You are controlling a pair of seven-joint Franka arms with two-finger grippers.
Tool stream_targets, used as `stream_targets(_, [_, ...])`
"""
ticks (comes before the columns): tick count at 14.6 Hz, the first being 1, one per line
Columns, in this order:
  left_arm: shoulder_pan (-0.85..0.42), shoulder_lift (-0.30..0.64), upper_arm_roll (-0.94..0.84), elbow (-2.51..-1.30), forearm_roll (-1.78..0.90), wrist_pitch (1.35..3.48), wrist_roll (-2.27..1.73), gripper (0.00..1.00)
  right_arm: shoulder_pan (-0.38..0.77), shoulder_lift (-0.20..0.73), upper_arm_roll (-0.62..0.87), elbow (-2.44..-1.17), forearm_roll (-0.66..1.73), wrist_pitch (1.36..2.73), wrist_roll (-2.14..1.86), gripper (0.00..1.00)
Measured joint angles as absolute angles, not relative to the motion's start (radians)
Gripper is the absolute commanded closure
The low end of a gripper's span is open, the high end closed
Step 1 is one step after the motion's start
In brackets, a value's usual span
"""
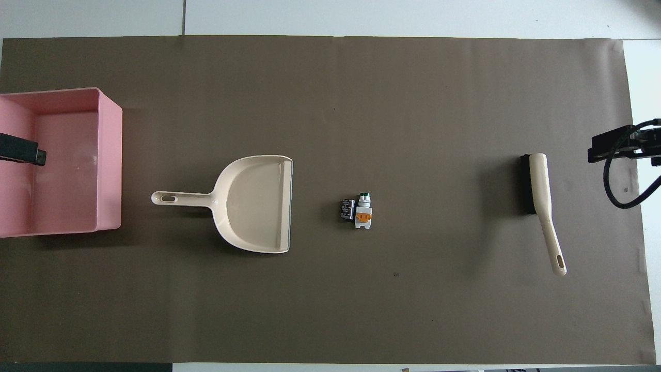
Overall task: Clean e-waste and dump in bin
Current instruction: 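Reach the left gripper to the beige dustpan handle while the right gripper reaches the brush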
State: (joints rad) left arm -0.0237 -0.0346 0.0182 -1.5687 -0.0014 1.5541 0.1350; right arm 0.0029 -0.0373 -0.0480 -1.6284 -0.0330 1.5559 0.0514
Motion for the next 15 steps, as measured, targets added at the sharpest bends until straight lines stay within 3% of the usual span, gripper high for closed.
stream_targets(7, [-0.061, -0.035, 0.014, -1.587, -0.002, 1.584, 0.414, 0.02, -0.037, -0.214, -0.051, -2.116, -0.033, 1.813, -0.02, 0.01])
stream_targets(11, [-0.096, -0.045, 0.012, -1.69, -0.004, 1.706, 0.704, 0.02, -0.074, -0.217, -0.052, -2.324, -0.033, 2.053, -0.128, 0.01])
stream_targets(15, [-0.138, -0.055, 0.009, -1.811, -0.004, 1.822, 0.932, 0.02, -0.114, -0.202, -0.053, -2.428, -0.032, 2.155, -0.155, 0.01])
